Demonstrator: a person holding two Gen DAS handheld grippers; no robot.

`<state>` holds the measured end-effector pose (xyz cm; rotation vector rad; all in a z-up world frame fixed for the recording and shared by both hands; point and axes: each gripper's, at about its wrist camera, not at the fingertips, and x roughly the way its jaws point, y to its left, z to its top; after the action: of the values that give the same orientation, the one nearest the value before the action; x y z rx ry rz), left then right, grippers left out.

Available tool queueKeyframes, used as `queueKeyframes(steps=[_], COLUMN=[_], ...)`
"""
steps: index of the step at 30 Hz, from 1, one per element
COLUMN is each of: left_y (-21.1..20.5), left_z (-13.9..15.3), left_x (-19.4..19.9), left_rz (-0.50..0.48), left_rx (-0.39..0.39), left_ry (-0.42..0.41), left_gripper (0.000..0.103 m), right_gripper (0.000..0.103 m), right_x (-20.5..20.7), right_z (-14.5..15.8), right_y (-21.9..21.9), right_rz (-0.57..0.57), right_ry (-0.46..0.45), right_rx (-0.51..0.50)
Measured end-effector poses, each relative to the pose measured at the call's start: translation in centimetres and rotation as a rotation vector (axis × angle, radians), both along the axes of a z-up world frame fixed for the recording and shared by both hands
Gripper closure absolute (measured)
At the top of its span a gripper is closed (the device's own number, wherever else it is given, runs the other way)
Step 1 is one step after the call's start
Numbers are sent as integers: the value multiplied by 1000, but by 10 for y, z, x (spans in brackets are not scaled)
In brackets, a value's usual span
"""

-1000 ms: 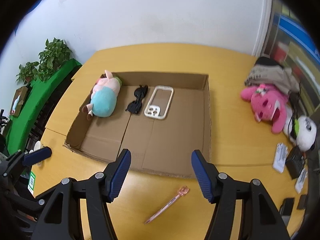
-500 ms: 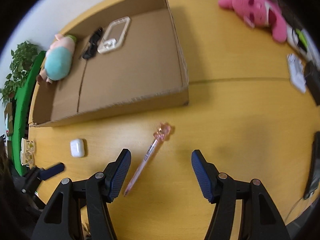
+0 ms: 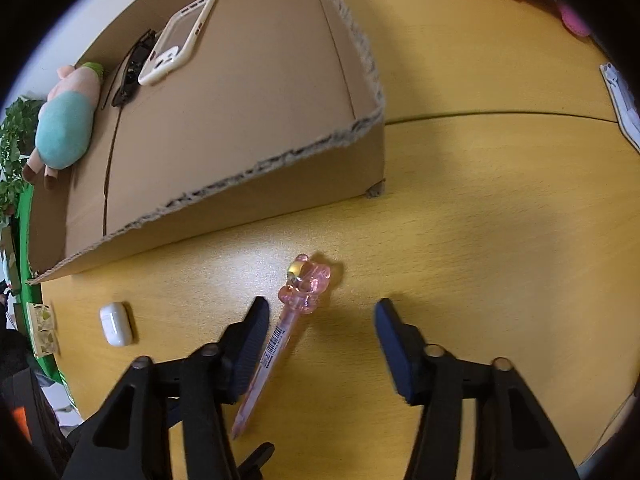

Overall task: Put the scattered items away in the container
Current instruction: 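Close the left gripper on the pink pen, then lift the pink pen with the left gripper and carry it over the box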

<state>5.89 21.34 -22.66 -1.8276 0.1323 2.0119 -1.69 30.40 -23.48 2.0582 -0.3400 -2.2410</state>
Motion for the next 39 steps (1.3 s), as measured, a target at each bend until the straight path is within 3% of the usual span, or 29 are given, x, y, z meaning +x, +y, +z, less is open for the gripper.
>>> queueKeyframes(steps=[2,3,5,6,7,15,23,30,39], left_y=[3,4,6,6,6,8,-2,-14,-33], left_z=[-1,-1,-2,-3,-4,0,61,114,158], left_x=[1,2,2,1,1,10,5,-26,-74], left_rz=[-4,-4,-7,-8,-8,-19,31,64,116], left_rx=[-23,-40,-58,-48,-36,-25,69,130,188], left_ry=[20,30,40,31,14,11,101,174,229], left_gripper=[51,56,75,80,91,93,93,93,94], right_gripper=[60,66,79,80,80,84,83,83,83], right_x=[1,1,1,1,2,17,30,-10,-70], right_z=[1,1,1,1,1,15,92,147,177], right_y=[-3,-4,-6,-7,-8,-21,-16,-12,-22], right_rz=[7,7,9,9,11,39,41,40,80], right_ry=[8,9,9,9,10,26,180,288,334], right_rx=[-2,-4,-15,-22,-28,-74,-147,-169,-151])
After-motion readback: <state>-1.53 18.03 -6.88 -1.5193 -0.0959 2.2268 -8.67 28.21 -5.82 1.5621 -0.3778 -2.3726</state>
